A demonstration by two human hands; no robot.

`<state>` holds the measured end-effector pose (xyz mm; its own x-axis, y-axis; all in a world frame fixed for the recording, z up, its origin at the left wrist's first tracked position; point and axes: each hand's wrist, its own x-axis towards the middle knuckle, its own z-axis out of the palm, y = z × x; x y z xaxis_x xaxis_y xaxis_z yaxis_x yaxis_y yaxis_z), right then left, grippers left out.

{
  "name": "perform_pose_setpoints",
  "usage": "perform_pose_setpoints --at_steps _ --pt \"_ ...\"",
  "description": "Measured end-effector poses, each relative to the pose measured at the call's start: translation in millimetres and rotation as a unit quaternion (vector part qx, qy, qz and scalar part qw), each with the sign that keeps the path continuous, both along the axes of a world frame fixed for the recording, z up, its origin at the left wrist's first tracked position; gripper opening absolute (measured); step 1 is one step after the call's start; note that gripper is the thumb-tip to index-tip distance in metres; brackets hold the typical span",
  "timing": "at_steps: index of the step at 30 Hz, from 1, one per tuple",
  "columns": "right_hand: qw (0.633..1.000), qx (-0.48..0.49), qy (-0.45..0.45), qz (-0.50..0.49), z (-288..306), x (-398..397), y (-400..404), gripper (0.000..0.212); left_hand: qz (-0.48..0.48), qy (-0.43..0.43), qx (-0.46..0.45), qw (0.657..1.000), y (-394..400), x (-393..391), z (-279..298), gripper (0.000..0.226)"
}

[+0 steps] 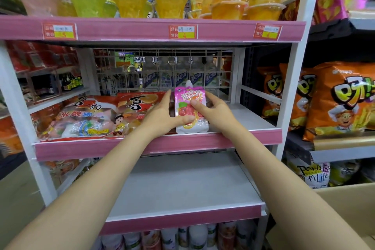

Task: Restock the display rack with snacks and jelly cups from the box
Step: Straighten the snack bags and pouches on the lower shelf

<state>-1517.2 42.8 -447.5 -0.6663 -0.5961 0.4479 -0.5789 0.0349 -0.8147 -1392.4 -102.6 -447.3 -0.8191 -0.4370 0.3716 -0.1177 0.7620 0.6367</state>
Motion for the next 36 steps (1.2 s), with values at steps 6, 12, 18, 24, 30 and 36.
perform_pose_setpoints --at_steps 6,12,18,24,30,36 --pt "0.986 0.122 0.108 0.022 16 3 25 0.097 -0.05 0.005 -0.059 0.997 -5 17 -1 0.087" --pt "0.983 0.159 0.081 0.05 8 -2 20 0.086 -0.046 0.012 -0.053 0.998 -3 15 -4 0.09" --pt "0.984 0.15 0.074 0.056 9 -5 17 0.08 -0.02 0.009 -0.075 0.997 -6 11 -5 0.09" --pt "0.985 0.146 0.08 0.043 5 -8 16 0.087 -0.013 -0.001 -0.084 0.996 -4 13 -6 0.101" --pt "0.992 0.123 -0.007 0.018 5 -20 7 0.109 0.004 0.004 -0.126 0.992 1 10 -1 0.108" --pt "0.977 0.036 -0.178 0.114 3 -29 -26 0.137 0.01 -0.007 -0.146 0.989 1 6 2 0.11"
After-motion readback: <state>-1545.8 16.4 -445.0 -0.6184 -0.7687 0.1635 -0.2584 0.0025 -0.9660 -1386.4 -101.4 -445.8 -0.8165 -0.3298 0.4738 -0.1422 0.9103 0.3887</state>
